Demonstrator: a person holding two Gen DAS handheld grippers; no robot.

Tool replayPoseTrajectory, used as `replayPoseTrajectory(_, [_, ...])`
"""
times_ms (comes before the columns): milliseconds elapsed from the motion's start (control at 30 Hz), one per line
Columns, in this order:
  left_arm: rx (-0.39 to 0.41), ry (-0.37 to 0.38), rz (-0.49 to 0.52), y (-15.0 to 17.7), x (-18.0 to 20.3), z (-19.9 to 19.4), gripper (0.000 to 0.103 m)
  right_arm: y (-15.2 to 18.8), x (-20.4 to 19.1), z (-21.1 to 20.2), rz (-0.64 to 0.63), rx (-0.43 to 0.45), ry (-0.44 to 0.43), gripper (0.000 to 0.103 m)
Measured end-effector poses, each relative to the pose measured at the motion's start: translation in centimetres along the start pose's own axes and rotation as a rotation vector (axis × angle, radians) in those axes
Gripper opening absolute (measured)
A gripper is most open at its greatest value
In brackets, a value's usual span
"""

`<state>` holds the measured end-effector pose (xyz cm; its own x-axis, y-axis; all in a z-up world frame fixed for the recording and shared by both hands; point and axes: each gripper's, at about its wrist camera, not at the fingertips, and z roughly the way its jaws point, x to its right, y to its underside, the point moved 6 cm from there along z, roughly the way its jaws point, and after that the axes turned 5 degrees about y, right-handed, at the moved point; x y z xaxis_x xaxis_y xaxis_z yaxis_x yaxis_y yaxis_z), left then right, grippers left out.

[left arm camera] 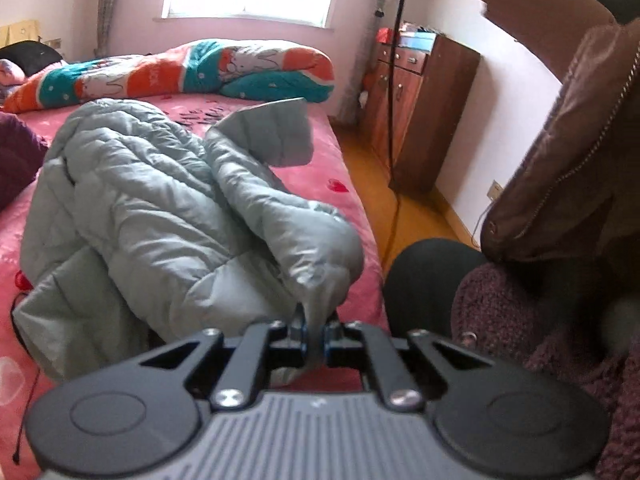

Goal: Fold large clothes

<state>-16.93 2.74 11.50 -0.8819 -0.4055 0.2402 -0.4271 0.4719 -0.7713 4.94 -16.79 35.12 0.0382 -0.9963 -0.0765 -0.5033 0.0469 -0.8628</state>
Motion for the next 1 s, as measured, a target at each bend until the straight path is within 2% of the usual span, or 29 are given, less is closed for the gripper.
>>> replayPoseTrajectory(33, [-0.006, 0.003, -0.002, 0.2, 0.1, 0.1, 0.003, 1.0, -3.6, 1.1, -0.121, -0.026, -0.11, 0.103])
replayPoseTrajectory(100, [-0.013, 0.009, -0.003, 0.5, 0.4, 0.0, 0.003, 3.8, -9.6, 3.3, -0.364, -0.088, -0.263, 0.103])
replayPoseTrajectory(167, [-0.013, 0.011, -0.002, 0.7, 0.7, -0.1, 0.003, 8.6, -15.5, 6.0, -0.643, -0.201, -0.391, 0.103])
replayPoseTrajectory(233, [-0.015, 0.009, -0.008, 1.0, 0.8, -0.4, 0.003, 12.5, -19.2, 8.5, -0.832, -0.28, -0.474, 0.103])
replayPoseTrajectory(300, [-0.016, 0.008, -0.023, 1.5, 0.8, -0.4, 0.003, 15.9, -22.1, 11.5, -0.911, -0.392, -0.533, 0.103])
replayPoseTrajectory(467, [-0.018, 0.009, -0.068, 1.9, 0.2, -0.8, 0.003, 21.6, -26.4, 16.4, -0.949, -0.615, -0.686, 0.103])
replayPoseTrajectory(533, [-0.018, 0.012, -0.082, 1.7, 0.1, -0.9, 0.003, 23.4, -27.6, 17.9, -0.998, -0.67, -0.699, 0.103])
replayPoseTrajectory(600, [-0.02, 0.013, -0.094, 1.6, 0.0, -0.8, 0.003, 24.4, -27.3, 19.8, -1.036, -0.716, -0.68, 0.102])
replayPoseTrajectory(667, [-0.019, 0.017, -0.108, 1.6, -0.2, -0.9, 0.003, 25.3, -27.2, 21.3, -1.033, -0.75, -0.655, 0.093])
replayPoseTrajectory(733, [-0.022, 0.019, -0.121, 1.6, -0.3, -0.9, 0.003, 25.4, -26.1, 22.2, -0.999, -0.778, -0.644, 0.068])
replayPoseTrajectory(767, [-0.023, 0.02, -0.126, 1.6, -0.4, -0.9, 0.003, 25.6, -25.8, 22.5, -0.994, -0.787, -0.634, 0.063])
replayPoseTrajectory(833, [-0.026, 0.022, -0.134, 1.6, -0.3, -0.8, 0.003, 26.2, -24.4, 22.6, -1.001, -0.777, -0.598, 0.043])
replayPoseTrajectory(867, [-0.026, 0.023, -0.137, 1.5, -0.3, -0.8, 0.003, 26.4, -24.2, 22.5, -0.987, -0.774, -0.59, 0.039])
replayPoseTrajectory(933, [-0.019, 0.013, -0.145, 1.4, -0.4, -0.9, 0.003, 26.1, -23.5, 22.4, -0.959, -0.75, -0.574, 0.023])
replayPoseTrajectory(1000, [-0.006, -0.004, -0.152, 1.3, -0.7, -1.2, 0.003, 25.2, -22.5, 22.3, -0.921, -0.701, -0.521, 0.012])
